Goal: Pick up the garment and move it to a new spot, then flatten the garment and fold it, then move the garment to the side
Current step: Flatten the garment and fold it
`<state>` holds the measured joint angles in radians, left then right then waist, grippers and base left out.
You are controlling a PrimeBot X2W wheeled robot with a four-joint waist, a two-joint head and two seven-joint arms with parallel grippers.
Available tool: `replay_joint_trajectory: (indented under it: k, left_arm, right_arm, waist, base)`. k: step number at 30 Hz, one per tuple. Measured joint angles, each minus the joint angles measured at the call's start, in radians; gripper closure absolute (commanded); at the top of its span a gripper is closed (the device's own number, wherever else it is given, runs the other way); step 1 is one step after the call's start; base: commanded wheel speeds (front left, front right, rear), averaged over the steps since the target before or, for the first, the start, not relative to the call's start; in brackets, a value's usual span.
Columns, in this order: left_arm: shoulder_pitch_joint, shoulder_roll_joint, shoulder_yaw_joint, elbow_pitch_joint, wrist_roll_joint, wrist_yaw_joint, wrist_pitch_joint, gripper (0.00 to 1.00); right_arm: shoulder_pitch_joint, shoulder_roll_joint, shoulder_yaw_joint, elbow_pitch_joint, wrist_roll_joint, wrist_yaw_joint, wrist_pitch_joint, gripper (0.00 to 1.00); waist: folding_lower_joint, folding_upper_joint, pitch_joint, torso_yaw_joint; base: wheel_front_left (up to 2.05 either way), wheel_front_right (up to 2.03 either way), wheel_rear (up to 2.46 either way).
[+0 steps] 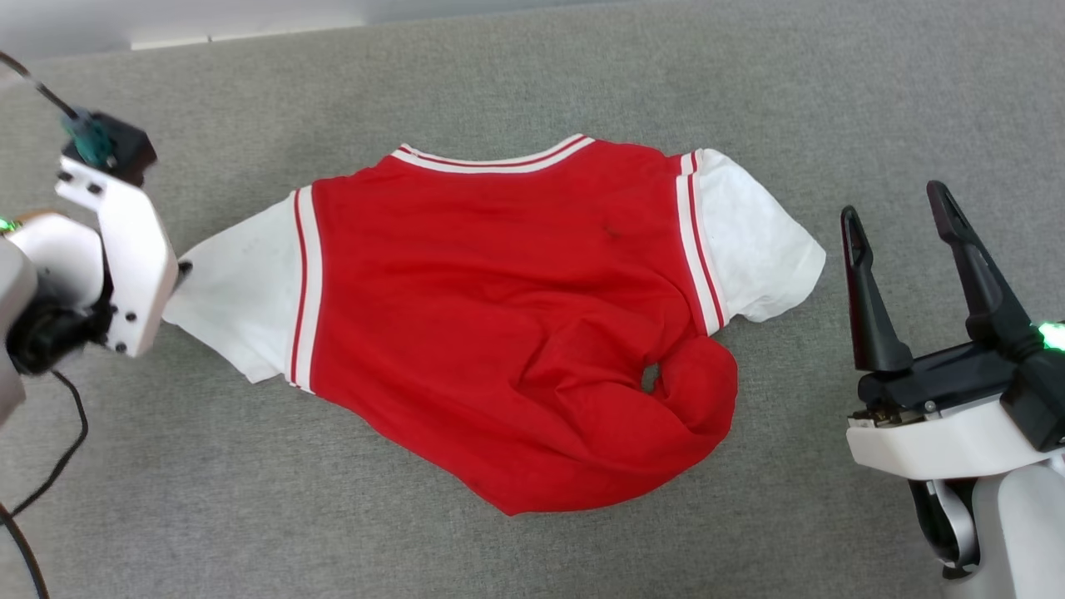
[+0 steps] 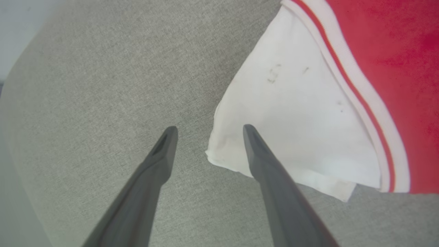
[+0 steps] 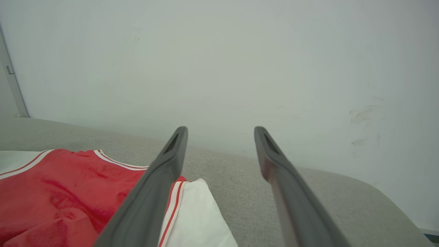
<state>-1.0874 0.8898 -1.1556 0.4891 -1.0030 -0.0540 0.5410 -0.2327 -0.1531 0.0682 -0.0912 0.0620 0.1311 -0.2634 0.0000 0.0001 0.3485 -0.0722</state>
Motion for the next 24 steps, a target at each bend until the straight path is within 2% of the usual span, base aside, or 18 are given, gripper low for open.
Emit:
replay_joint_trajectory:
  k: [4,9,15,19,20,21,24]
  left_arm:
    - [-0.031,0.016,0.013,-0.011,-0.021,-0.015,0.034,0.00]
    - [-0.047,0.050,0.017,-0.027,-0.070,-0.023,0.134,0.00]
    - [-0.012,0.056,0.014,-0.013,-0.122,0.005,0.179,0.00]
    - [0.002,0.055,0.011,-0.002,-0.135,0.003,0.179,0.00]
    - [0.008,0.054,0.009,0.000,-0.138,-0.001,0.183,0.04]
    - [0.011,0.052,0.009,0.000,-0.141,-0.007,0.182,1.00]
    - [0.012,0.047,0.009,-0.004,-0.137,-0.018,0.154,1.00]
  right_arm:
    - [0.009,0.003,0.006,-0.001,0.000,0.000,0.000,0.00]
    - [0.005,0.005,0.020,-0.006,0.002,0.000,0.000,0.00]
    - [-0.018,0.011,0.026,-0.012,0.003,0.000,0.000,0.00]
    - [-0.032,0.011,0.025,-0.011,0.003,0.000,0.000,0.00]
    - [-0.033,0.011,0.023,-0.008,0.003,0.000,0.000,0.00]
    - [-0.033,0.010,0.021,-0.007,0.003,0.000,0.000,0.00]
    - [-0.049,0.000,-0.004,-0.007,-0.004,0.000,0.000,0.00]
  waist:
    - [-0.0001,0.0000,-0.011,0.006]
    - [0.0000,0.0000,0.012,-0.009]
    - [0.0000,0.0000,0.055,-0.038]
    - [-0.0001,0.0000,0.077,-0.052]
    - [-0.0001,0.0000,0.080,-0.054]
    - [-0.0001,0.0000,0.081,-0.054]
    - [0.0000,0.0000,0.074,-0.049]
  base:
    - [0.00,0.00,0.00]
    - [0.00,0.00,0.00]
    - [0.00,0.00,0.00]
    - [0.00,0.00,0.00]
    - [0.00,0.00,0.00]
    - [0.00,0.00,0.00]
    - [0.00,0.00,0.00]
